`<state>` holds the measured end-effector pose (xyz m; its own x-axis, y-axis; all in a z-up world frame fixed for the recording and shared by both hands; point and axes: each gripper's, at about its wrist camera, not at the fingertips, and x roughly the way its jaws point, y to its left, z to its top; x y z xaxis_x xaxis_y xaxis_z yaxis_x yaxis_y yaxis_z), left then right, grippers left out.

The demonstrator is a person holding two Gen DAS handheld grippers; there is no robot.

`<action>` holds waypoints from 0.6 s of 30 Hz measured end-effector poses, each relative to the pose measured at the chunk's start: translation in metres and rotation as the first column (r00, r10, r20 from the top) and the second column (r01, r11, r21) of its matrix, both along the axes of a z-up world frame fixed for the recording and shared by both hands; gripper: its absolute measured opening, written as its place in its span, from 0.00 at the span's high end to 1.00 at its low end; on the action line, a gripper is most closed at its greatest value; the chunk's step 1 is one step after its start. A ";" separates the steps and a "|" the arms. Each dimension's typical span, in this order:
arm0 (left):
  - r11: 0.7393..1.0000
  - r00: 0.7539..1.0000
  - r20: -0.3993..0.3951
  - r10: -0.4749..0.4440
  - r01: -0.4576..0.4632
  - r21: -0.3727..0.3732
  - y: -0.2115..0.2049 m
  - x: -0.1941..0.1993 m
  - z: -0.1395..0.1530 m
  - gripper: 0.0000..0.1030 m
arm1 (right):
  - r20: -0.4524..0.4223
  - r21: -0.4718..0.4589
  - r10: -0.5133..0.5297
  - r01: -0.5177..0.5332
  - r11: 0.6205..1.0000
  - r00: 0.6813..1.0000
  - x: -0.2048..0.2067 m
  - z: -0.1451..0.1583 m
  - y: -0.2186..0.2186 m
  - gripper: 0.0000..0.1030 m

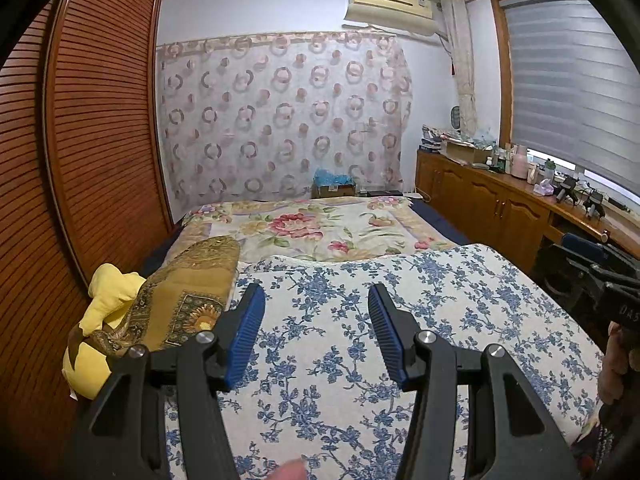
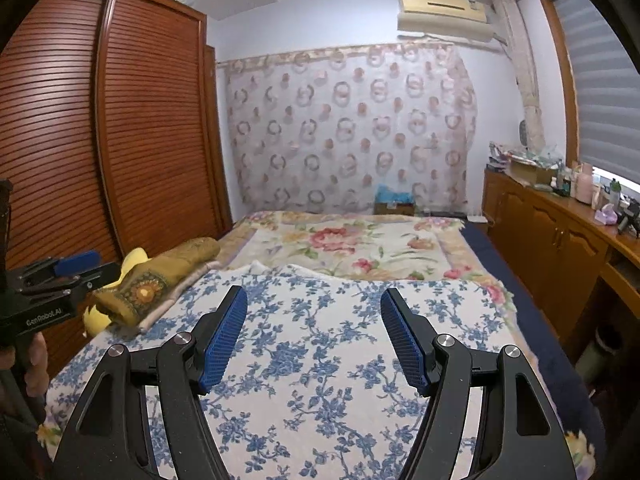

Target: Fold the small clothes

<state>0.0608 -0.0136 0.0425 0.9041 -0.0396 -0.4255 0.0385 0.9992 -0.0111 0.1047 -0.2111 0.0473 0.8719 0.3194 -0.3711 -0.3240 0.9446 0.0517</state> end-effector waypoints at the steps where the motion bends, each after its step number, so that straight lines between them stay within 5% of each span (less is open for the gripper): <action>1: 1.000 1.000 -0.001 0.002 -0.002 -0.003 -0.001 0.000 0.000 0.49 | 0.000 0.001 0.000 0.000 1.000 1.000 -0.001 0.000 0.000 0.31; 18: 1.000 1.000 0.006 0.009 -0.008 -0.007 -0.008 -0.003 0.001 0.48 | 0.003 -0.002 -0.008 0.008 1.000 1.000 -0.004 -0.001 -0.007 0.31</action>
<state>0.0581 -0.0211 0.0440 0.9070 -0.0349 -0.4197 0.0301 0.9994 -0.0181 0.1004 -0.2177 0.0459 0.8757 0.3119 -0.3687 -0.3167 0.9473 0.0491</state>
